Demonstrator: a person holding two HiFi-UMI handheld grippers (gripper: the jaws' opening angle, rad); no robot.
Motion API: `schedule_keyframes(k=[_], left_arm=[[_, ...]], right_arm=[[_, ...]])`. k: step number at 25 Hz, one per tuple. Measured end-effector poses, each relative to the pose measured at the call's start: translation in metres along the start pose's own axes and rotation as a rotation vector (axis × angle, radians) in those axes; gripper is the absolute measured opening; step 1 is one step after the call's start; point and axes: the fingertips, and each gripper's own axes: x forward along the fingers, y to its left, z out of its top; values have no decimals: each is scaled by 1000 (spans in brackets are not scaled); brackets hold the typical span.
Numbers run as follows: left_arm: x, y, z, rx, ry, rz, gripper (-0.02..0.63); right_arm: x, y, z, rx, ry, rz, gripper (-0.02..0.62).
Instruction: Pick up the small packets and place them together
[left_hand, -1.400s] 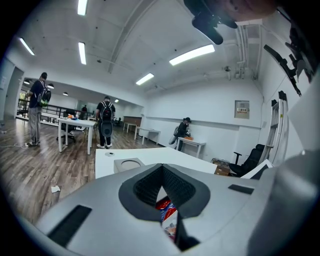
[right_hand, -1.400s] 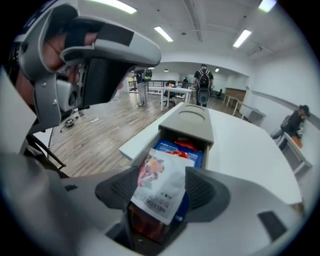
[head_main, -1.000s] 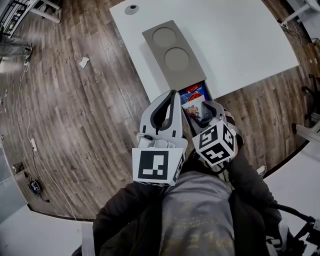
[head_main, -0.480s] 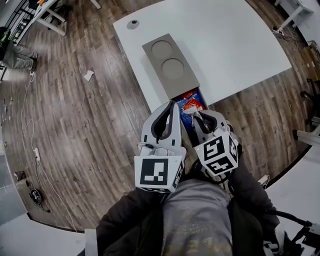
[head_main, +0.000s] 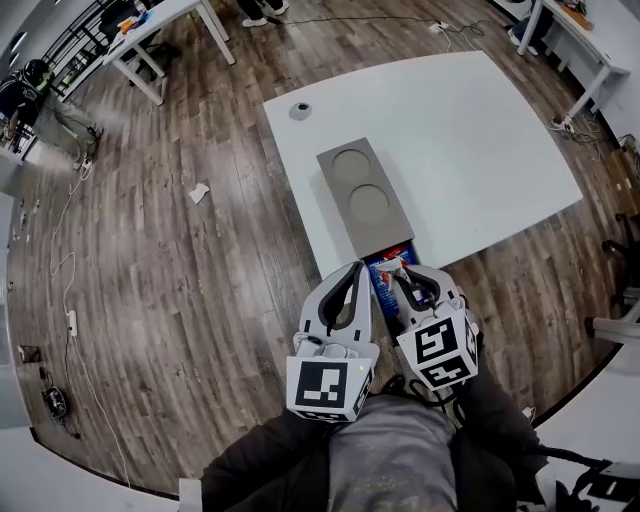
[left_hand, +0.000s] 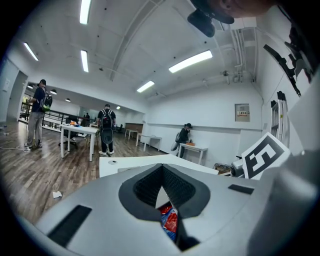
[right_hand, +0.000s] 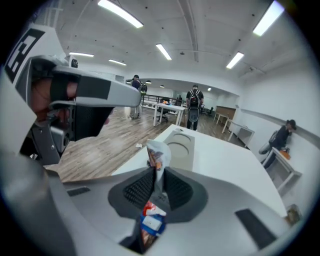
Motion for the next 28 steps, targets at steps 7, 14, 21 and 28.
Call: schedule_keyframes(k=[7,14,21,28], left_arm=[[14,36,20,-1,-22,15,2],[25,63,28,-8,-30,73,1],[35,83,18,-33,18,132,1],[40,93,4,-59,48,170,0]], right_arm=[[32,-26,50,0,-32,-18,61],[64,-52,69,6,-23,-3,61],[101,-60,59,22,42,57,66],[120,-62,53,15,68,85,95]])
